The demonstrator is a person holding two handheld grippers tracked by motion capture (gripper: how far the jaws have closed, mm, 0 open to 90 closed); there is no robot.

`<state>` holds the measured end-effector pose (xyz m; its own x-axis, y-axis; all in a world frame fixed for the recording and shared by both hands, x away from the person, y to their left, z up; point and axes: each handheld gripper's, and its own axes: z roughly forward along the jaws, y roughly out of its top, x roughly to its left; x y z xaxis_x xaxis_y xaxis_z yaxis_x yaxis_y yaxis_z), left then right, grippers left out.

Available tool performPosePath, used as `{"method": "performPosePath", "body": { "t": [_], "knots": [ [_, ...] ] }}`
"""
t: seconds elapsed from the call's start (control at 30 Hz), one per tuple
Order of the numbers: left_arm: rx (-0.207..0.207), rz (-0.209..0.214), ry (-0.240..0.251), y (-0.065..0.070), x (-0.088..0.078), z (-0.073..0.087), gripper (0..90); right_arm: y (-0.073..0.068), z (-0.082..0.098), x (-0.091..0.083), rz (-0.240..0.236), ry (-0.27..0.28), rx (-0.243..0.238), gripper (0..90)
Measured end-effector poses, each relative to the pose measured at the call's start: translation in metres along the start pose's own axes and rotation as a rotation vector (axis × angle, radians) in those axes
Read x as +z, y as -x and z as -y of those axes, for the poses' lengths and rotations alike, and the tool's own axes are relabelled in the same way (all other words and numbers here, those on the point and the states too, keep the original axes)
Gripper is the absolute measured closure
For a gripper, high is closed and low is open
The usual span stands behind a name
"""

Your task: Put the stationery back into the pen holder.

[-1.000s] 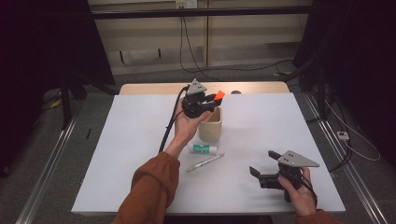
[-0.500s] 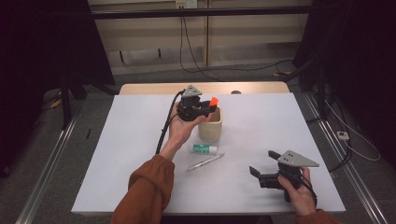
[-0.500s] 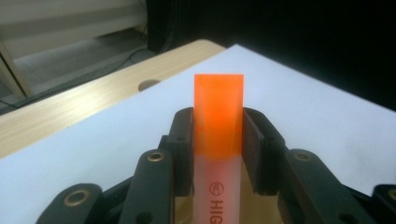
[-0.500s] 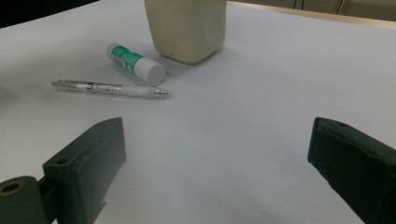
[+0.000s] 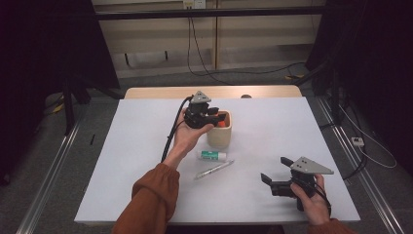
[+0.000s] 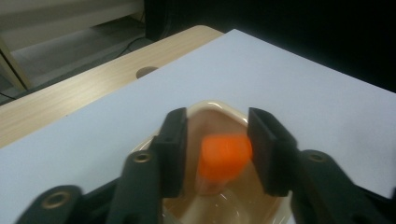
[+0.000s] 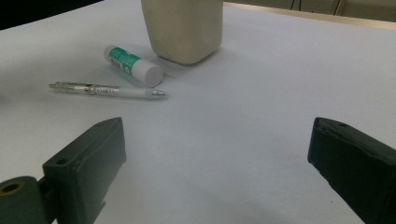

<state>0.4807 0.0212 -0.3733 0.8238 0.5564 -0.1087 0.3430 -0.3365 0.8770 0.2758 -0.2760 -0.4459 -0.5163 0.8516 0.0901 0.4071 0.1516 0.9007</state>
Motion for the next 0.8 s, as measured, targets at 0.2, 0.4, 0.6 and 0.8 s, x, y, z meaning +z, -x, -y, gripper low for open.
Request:
{"method": "performPosePath", "body": {
  "t": [0.2,0.4,0.6,0.8],
  "knots": [
    [-0.005,-0.011,-0.010,0.002,-0.008,-0.003,34.5,0.000,0.000,0.000,-0.001,-0.001,-0.004,4.1],
    [0.001,0.005,-0.031,0.003,-0.018,-0.005,19.7,0.000,0.000,0.000,-0.001,-0.003,-0.007,4.1],
    [0.009,0.006,-0.051,0.002,-0.028,-0.002,10.7,-0.001,0.000,0.000,0.000,-0.001,-0.004,4.1],
    [-0.011,0.006,-0.069,0.000,-0.039,0.003,3.6,-0.001,0.000,0.000,0.002,-0.001,-0.004,4.1]
  ]
}}
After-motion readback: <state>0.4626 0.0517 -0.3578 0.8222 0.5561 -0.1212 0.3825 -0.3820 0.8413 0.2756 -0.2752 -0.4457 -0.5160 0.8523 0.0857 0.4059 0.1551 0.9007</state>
